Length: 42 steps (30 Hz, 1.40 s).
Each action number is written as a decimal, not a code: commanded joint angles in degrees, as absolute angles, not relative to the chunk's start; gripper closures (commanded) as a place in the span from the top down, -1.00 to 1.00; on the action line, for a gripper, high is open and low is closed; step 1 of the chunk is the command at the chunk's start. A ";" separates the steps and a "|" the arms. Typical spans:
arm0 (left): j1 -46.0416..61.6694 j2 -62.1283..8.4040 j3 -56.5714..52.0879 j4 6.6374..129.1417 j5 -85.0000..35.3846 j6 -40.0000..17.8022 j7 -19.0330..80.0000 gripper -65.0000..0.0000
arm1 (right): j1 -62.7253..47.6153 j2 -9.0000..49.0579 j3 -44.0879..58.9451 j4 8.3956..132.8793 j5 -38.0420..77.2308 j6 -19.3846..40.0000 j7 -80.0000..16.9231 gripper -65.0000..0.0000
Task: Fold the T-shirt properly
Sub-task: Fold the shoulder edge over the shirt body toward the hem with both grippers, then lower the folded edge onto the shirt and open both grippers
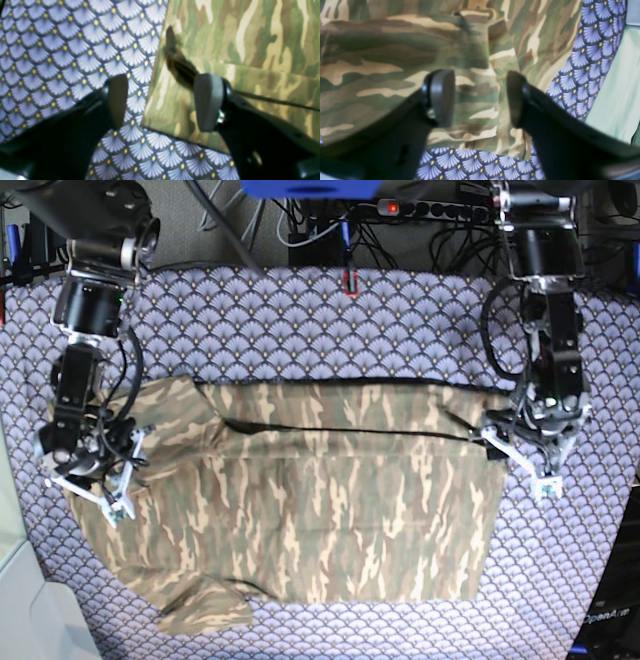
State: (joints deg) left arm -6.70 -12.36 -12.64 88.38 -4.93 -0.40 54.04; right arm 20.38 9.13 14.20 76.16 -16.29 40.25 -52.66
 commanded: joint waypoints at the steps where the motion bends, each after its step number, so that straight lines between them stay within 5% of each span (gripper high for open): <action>1: -8.22 -12.88 -12.79 90.42 -4.88 -0.40 52.70 0.27 | 21.76 9.71 14.29 77.14 -16.31 40.00 -52.00 0.16; 16: 0.66 -12.09 -16.57 102.29 -4.97 -0.40 52.62 0.27 | 15.78 9.71 14.55 86.73 -16.40 40.00 -52.00 0.17; 23: 3.47 -10.77 -20.26 101.67 -5.05 -0.48 52.44 0.27 | 15.16 9.71 25.71 87.25 -16.31 40.00 -51.65 0.18; 42: 5.23 -10.77 -20.53 96.84 -5.05 -0.48 48.22 0.28 | 19.74 18.95 27.82 65.54 -9.89 40.00 -47.08 0.18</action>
